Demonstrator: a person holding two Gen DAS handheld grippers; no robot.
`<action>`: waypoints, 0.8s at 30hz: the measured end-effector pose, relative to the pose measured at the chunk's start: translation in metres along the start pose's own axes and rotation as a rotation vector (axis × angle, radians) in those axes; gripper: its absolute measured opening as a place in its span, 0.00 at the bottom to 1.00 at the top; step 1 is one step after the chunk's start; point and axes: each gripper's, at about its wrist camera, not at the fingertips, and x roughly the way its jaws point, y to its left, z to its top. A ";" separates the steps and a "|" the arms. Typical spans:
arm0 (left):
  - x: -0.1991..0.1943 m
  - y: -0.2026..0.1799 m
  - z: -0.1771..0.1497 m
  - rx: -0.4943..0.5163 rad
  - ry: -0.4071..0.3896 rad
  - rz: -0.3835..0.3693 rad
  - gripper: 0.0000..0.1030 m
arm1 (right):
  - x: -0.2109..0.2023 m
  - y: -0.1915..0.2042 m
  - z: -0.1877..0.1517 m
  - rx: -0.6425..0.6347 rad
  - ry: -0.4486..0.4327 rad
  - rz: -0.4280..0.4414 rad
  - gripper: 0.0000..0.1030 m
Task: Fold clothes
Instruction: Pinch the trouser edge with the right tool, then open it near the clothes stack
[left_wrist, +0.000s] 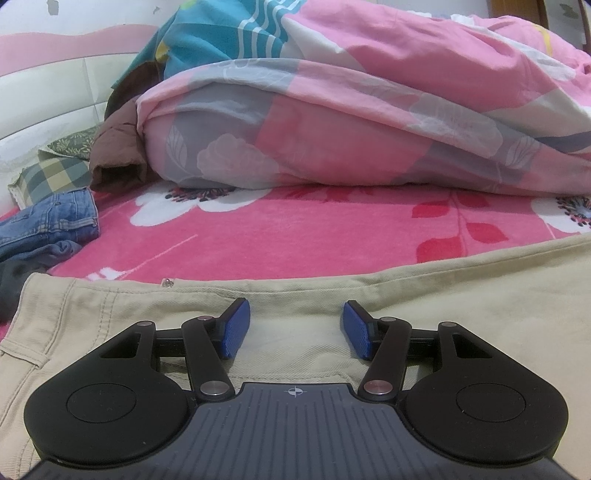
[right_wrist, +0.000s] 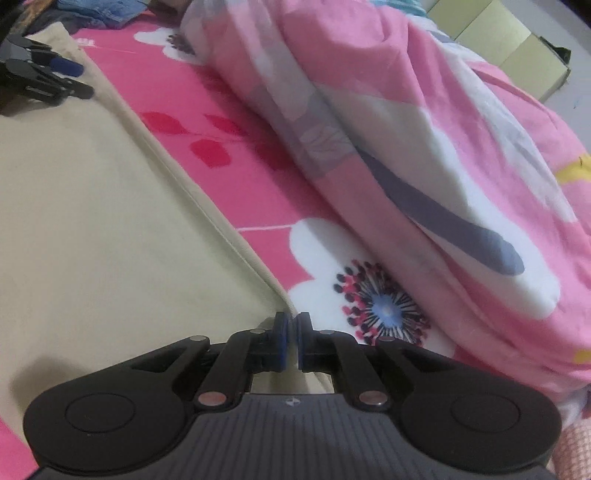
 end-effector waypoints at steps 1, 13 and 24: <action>0.000 0.000 0.000 -0.001 0.000 0.000 0.55 | 0.004 0.001 0.001 -0.008 0.007 -0.005 0.04; 0.000 0.001 0.000 -0.004 -0.001 -0.006 0.56 | 0.051 0.014 -0.006 -0.051 0.037 -0.043 0.04; 0.002 -0.002 0.003 0.014 0.018 0.010 0.57 | -0.023 -0.118 -0.061 0.684 -0.182 0.069 0.54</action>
